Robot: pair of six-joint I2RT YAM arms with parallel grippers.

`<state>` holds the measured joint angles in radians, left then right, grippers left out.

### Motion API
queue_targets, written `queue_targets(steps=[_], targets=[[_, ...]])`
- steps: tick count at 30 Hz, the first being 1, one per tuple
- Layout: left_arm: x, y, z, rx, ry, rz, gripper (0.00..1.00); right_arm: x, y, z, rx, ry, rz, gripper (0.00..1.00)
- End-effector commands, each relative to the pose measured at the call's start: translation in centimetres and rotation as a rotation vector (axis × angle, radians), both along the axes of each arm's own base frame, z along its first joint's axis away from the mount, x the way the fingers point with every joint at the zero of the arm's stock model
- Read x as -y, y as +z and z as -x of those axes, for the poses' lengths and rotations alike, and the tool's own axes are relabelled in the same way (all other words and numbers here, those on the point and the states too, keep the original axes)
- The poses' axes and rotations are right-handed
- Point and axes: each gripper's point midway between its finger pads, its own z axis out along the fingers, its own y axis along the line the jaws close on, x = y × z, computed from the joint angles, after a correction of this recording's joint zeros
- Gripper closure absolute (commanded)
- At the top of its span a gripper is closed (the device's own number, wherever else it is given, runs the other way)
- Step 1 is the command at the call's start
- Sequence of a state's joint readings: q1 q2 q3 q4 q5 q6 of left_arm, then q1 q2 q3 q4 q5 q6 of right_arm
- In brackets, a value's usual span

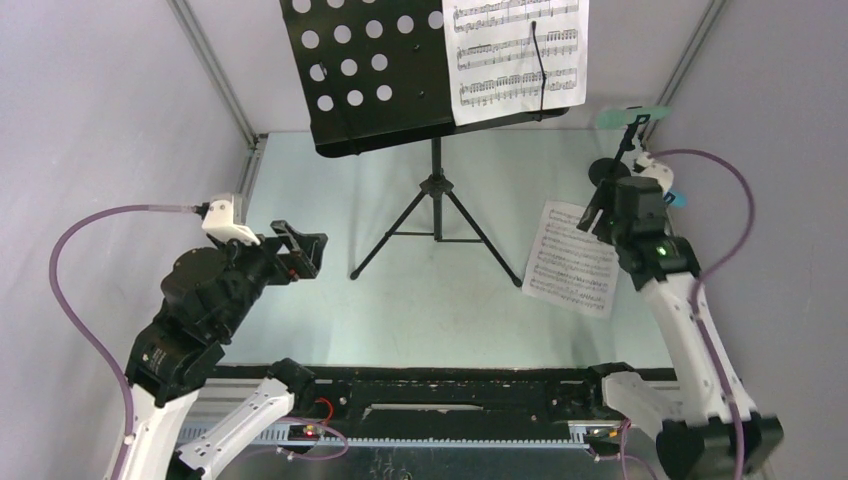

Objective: Pack up the instrument practice props

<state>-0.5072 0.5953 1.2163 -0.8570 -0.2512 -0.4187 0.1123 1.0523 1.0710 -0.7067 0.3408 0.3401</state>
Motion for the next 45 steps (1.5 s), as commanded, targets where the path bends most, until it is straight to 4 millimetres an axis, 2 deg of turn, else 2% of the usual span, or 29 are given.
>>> queue_targets(steps=[1, 3, 4, 8, 11, 15, 19, 24, 28, 34, 37, 45], targets=[[-1.1, 6.5, 1.7, 0.16, -0.013, 0.036, 0.0, -3.1, 7.1, 1.8, 0.239, 0.212, -0.077, 0.2], [-1.8, 9.7, 2.7, 0.215, -0.006, 0.055, 0.0, -3.8, 9.9, 3.2, 0.349, 0.262, -0.1, 0.21], [-2.0, 12.1, 3.5, 0.263, -0.019, 0.076, 0.0, -4.1, 11.3, 3.9, 0.406, 0.281, -0.109, 0.2], [-1.3, 19.1, 4.8, 0.367, -0.09, 0.116, 0.02, -6.3, 16.9, 6.7, 0.56, 0.414, -0.172, 0.16], [-0.7, 22.8, 4.3, 0.401, -0.106, 0.119, 0.03, -8.2, 20.0, 8.2, 0.594, 0.523, -0.227, 0.16], [1.6, 26.0, 2.1, 0.43, -0.165, 0.117, 0.04, -9.9, 22.3, 8.8, 0.613, 0.615, -0.281, 0.16], [4.0, 27.0, -1.3, 0.43, -0.152, 0.076, 0.03, -9.8, 24.4, 8.5, 0.626, 0.603, -0.281, 0.16], [9.9, 26.5, -3.7, 0.396, -0.236, 0.063, 0.01, -9.7, 27.1, 7.6, 0.662, 0.575, -0.304, 0.16], [13.6, 25.8, -4.1, 0.366, -0.314, 0.095, 0.01, -9.6, 28.3, 5.8, 0.646, 0.552, -0.332, 0.16], [17.2, 24.8, -3.9, 0.332, -0.409, 0.141, 0.03, -9.9, 30.0, 2.1, 0.634, 0.622, -0.481, 0.18], [18.8, 25.5, -4.0, 0.348, -0.44, 0.18, 0.03, -9.6, 30.6, 0.4, 0.642, 0.648, -0.565, 0.22], [24.0, 27.3, -5.2, 0.394, -0.527, 0.318, 0.12, -8.6, 32.6, -1.9, 0.711, 0.722, -0.624, 0.26]])
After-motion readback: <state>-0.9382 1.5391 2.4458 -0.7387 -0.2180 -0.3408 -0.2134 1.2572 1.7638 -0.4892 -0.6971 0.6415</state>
